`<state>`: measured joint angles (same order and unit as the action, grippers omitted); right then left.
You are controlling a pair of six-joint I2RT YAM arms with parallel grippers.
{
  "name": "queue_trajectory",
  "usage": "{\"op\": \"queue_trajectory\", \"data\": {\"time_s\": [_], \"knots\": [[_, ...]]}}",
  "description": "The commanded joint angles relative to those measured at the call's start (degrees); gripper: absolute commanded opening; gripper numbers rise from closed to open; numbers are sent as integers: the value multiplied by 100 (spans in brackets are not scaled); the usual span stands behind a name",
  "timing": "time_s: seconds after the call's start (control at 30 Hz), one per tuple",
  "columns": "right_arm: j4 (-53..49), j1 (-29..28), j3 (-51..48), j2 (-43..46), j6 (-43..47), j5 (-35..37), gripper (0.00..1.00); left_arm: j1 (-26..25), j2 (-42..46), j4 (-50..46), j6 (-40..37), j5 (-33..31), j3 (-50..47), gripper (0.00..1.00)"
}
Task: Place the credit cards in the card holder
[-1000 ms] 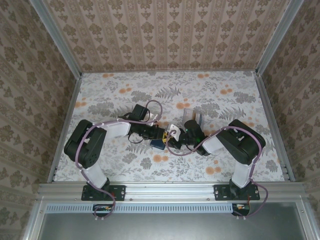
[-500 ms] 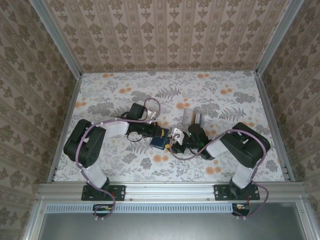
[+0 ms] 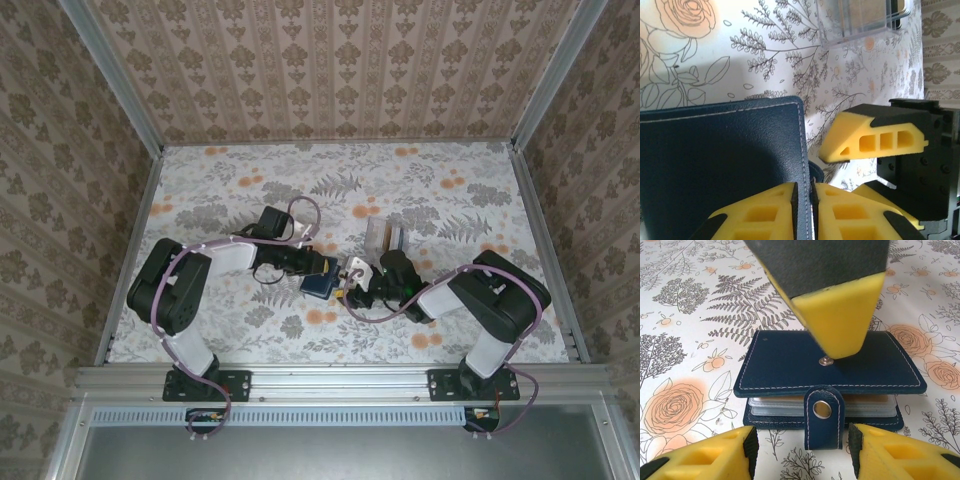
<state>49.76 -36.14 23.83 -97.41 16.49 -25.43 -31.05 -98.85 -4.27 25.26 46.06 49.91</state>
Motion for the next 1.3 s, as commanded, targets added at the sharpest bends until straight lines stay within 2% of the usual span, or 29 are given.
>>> {"op": "queue_trajectory", "data": {"time_s": [0.0,0.5,0.67,0.73,0.8,0.9,1.0,1.17,1.27], "knots": [[-9,11,96,-11,39,8,54,-165,-69,-352,-366,18,193,19],[121,40,-57,77,33,82,54,-393,-407,-174,-98,157,326,24],[153,63,-65,77,5,21,54,-393,-382,-229,-108,136,392,10],[124,61,-68,99,21,11,54,-384,-322,-260,-118,91,401,9],[113,71,-70,76,25,11,54,-359,-274,-375,-177,70,428,12],[53,72,-37,43,19,-13,54,-290,-155,-563,-239,-11,424,21],[51,71,-32,29,39,-21,53,-245,-120,-632,-304,-17,422,22],[8,72,-19,44,47,-41,53,-244,-207,-559,-238,95,404,10],[5,72,-19,36,41,-60,53,-244,-179,-564,-258,85,419,8]]}}
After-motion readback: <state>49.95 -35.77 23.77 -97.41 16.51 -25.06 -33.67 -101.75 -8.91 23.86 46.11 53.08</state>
